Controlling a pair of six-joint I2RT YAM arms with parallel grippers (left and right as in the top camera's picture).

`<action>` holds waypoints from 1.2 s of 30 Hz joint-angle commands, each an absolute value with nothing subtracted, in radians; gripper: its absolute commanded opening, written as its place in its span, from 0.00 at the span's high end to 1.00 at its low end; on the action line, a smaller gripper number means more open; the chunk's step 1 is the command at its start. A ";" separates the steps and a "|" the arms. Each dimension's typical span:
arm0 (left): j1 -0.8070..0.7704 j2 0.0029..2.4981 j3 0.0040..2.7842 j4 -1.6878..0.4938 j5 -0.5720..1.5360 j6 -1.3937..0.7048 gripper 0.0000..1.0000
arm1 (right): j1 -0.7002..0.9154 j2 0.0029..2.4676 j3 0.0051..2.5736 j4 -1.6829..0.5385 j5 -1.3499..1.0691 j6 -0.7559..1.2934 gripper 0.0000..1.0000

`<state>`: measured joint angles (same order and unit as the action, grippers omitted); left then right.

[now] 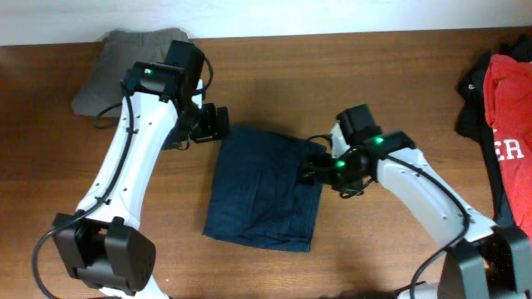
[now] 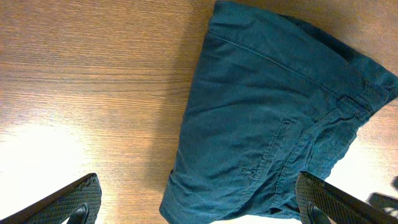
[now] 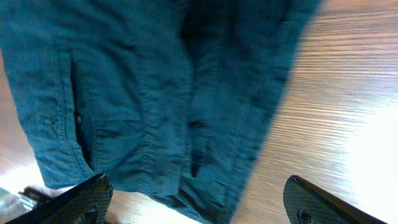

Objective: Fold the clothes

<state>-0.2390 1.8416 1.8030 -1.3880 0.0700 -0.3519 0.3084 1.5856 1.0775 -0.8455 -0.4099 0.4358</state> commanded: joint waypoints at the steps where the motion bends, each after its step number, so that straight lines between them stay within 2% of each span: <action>1: -0.230 1.837 1.821 -1.390 0.061 -0.353 0.01 | 0.374 1.643 1.098 -0.820 -0.450 0.423 0.07; 6: -0.230 1.837 1.820 -1.401 0.043 -0.342 0.01 | 0.413 1.727 1.098 -0.755 -0.438 0.450 0.13; 17: -0.230 1.837 1.820 -1.426 -0.001 -0.343 0.01 | 0.422 1.821 1.098 -0.693 -0.461 0.487 0.14; 23: -0.232 1.837 1.820 -1.427 -0.001 -0.342 0.01 | 0.438 1.836 1.098 -0.665 -0.461 0.487 0.24; 36: -0.232 1.837 1.820 -1.435 -0.001 -0.342 0.01 | 0.459 1.839 1.098 -0.654 -0.429 0.492 0.24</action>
<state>-0.2333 1.8416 1.8030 -1.4303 0.0101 -0.3511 0.4507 1.8240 1.0801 -0.6498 -0.4458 0.4908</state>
